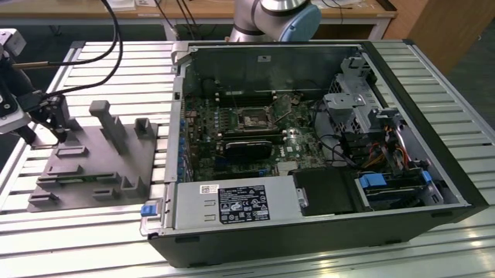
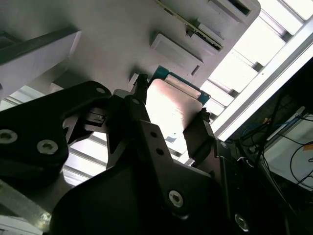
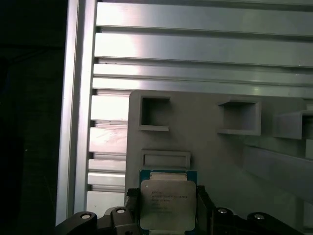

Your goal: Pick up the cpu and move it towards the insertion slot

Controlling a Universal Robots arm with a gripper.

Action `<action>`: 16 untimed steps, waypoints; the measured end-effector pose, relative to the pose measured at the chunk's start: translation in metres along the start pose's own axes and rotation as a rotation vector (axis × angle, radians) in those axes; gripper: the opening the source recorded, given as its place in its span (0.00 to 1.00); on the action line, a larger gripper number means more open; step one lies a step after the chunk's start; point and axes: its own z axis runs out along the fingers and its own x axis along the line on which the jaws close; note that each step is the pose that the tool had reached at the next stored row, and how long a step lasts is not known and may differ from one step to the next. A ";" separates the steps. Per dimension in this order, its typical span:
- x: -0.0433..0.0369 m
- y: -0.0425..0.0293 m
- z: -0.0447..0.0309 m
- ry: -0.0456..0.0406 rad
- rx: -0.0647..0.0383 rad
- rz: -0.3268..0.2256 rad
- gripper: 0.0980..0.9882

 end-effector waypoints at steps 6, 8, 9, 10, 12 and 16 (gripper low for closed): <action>0.0000 0.0002 -0.0069 0.0001 0.000 0.000 0.50; 0.0000 0.0003 -0.0094 0.0000 0.000 0.000 0.50; 0.0000 0.0003 -0.0106 -0.0001 0.000 0.000 0.50; 0.0000 0.0004 -0.0121 0.0000 0.000 0.000 0.50; 0.0001 0.0005 -0.0155 0.0001 0.000 0.000 0.50; 0.0001 0.0007 -0.0227 0.0000 0.000 0.000 0.50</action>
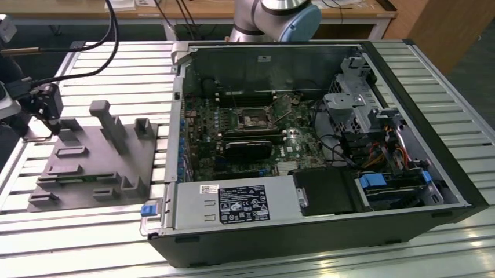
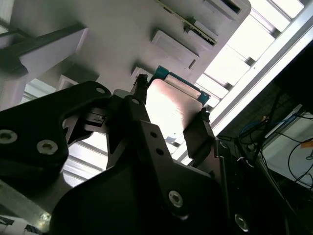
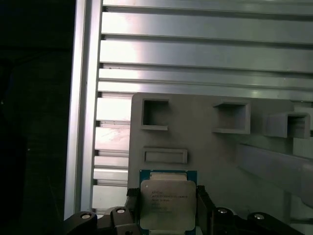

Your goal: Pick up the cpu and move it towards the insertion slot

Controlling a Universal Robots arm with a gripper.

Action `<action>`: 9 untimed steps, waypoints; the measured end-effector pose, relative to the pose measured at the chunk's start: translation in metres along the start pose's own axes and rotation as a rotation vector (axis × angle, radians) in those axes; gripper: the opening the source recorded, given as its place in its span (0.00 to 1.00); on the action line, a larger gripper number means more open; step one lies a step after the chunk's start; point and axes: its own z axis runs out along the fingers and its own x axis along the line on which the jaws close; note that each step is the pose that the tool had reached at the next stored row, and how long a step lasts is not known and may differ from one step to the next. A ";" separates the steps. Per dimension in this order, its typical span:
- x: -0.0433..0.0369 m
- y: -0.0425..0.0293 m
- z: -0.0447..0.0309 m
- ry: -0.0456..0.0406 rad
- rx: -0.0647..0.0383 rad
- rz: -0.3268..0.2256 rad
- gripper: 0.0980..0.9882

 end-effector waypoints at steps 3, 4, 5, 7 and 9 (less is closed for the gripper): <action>0.0000 0.0002 -0.0053 0.0001 0.000 0.000 0.50; 0.0000 0.0002 -0.0071 0.0001 0.000 0.000 0.50; 0.0000 0.0003 -0.0090 0.0000 0.000 0.000 0.50; 0.0000 0.0004 -0.0127 0.0000 0.000 0.000 0.50; 0.0000 0.0005 -0.0166 0.0000 0.000 0.000 0.50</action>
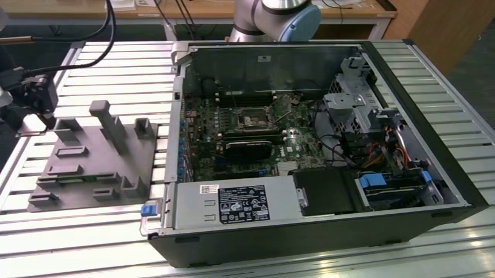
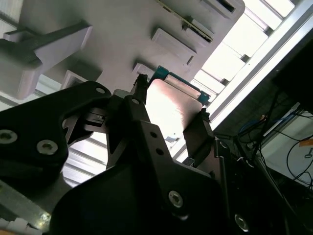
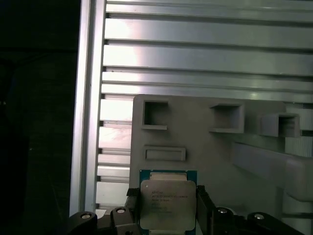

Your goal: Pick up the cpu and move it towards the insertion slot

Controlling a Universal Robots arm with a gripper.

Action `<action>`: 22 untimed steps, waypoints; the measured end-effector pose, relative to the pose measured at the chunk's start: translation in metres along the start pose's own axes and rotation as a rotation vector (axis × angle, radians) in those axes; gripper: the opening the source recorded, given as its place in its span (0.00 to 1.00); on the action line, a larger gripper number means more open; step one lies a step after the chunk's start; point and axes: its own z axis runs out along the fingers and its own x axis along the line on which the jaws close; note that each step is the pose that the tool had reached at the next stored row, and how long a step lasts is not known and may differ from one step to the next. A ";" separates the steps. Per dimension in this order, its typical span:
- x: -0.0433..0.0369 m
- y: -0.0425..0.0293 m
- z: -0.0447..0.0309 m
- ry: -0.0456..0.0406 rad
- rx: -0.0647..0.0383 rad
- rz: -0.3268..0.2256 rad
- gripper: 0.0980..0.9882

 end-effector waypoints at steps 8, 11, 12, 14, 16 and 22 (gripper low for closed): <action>0.0001 0.0006 -0.0162 0.0001 0.000 0.000 0.50; 0.0001 0.0008 -0.0221 -0.0001 0.000 0.000 0.50; 0.0001 0.0009 -0.0240 0.0000 0.000 0.000 0.50; 0.0001 0.0010 -0.0279 0.0001 0.000 0.000 0.50; 0.0001 0.0011 -0.0317 0.0000 0.000 0.000 0.50; 0.0001 0.0015 -0.0435 0.0000 0.000 0.000 0.50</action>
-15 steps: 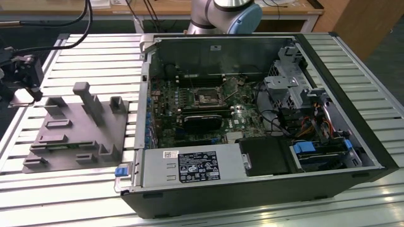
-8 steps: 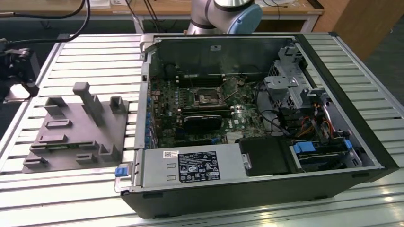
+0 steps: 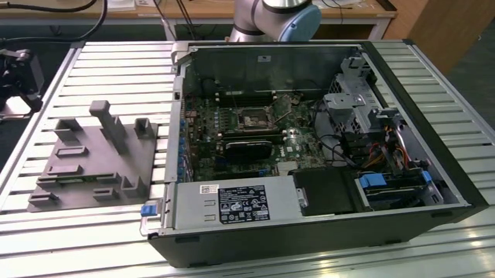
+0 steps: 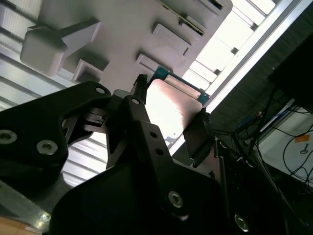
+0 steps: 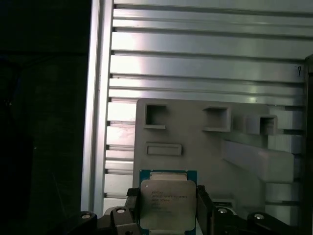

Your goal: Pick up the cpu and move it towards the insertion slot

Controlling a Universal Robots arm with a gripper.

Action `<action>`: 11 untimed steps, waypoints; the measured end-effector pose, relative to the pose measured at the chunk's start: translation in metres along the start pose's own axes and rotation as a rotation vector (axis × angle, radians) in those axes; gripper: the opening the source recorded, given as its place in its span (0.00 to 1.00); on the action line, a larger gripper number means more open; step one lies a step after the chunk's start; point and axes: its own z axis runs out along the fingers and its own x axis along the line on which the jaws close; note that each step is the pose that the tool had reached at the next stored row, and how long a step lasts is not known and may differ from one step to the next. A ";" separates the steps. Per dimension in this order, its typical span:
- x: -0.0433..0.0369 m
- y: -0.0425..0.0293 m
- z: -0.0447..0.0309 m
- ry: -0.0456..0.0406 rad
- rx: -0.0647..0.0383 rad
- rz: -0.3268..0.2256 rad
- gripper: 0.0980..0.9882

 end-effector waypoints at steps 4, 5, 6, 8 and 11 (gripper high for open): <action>0.0000 0.0004 -0.0111 0.0000 0.000 0.000 0.50; 0.0000 0.0005 -0.0141 0.0001 0.000 0.000 0.50; 0.0000 0.0006 -0.0166 -0.0001 0.000 0.000 0.50; 0.0000 0.0008 -0.0220 0.0001 0.000 0.000 0.50; 0.0001 0.0011 -0.0298 -0.0001 0.000 0.000 0.50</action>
